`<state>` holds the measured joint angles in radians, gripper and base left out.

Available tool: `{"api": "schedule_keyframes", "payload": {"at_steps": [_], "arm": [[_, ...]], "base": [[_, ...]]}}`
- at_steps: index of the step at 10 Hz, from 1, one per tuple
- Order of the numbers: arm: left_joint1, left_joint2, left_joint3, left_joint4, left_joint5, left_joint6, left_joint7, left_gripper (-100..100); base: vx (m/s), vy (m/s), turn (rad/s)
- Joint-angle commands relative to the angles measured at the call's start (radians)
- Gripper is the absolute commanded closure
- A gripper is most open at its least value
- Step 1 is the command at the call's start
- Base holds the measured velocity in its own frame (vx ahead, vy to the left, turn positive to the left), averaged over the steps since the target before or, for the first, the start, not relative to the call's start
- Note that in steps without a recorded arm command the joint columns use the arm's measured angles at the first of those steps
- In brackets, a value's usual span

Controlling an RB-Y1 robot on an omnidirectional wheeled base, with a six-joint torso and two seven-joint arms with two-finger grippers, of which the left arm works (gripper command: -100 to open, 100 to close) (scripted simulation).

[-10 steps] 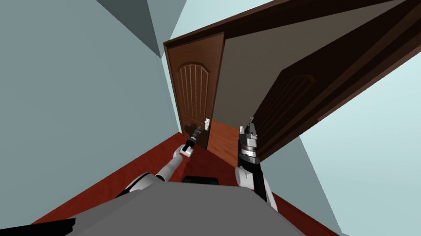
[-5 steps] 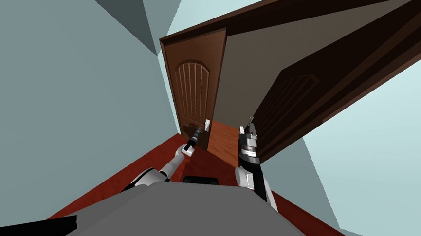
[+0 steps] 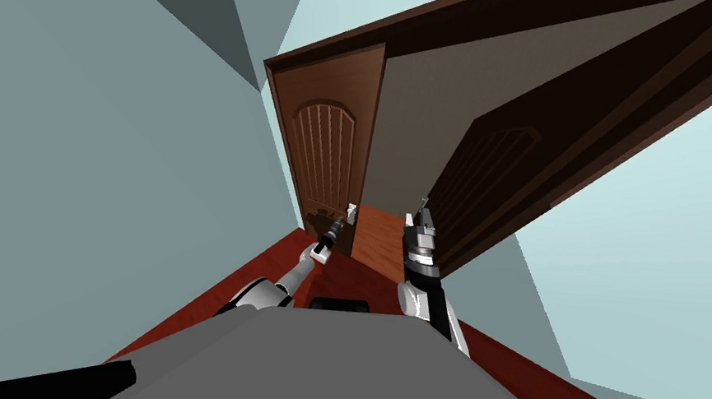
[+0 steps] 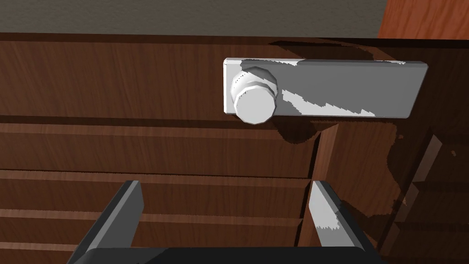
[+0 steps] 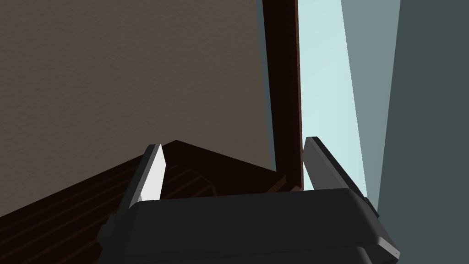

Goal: Push the door open

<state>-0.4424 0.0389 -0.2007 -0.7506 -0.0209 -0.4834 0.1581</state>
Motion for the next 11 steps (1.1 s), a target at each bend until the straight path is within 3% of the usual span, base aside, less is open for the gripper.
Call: {"api": "schedule_keyframes", "payload": {"at_steps": [1, 7, 8, 9, 11], "arm": [[-0.019, -0.005, -0.002, 0.037, 0.001, -0.006, 0.002, -100], [-0.075, -0.029, -0.013, 0.134, 0.003, -0.007, 0.006, -100], [-0.070, -0.027, -0.011, 0.127, 0.003, -0.009, 0.005, -100], [-0.072, -0.008, -0.007, 0.131, 0.004, -0.010, 0.003, -100], [-0.072, 0.000, -0.004, 0.133, 0.005, -0.011, 0.002, -100]], "base": [[0.066, 0.078, -0.047], [0.051, 0.058, -0.046], [0.017, 0.022, -0.015], [0.104, -0.044, -0.032], [0.161, -0.047, -0.017]]}}
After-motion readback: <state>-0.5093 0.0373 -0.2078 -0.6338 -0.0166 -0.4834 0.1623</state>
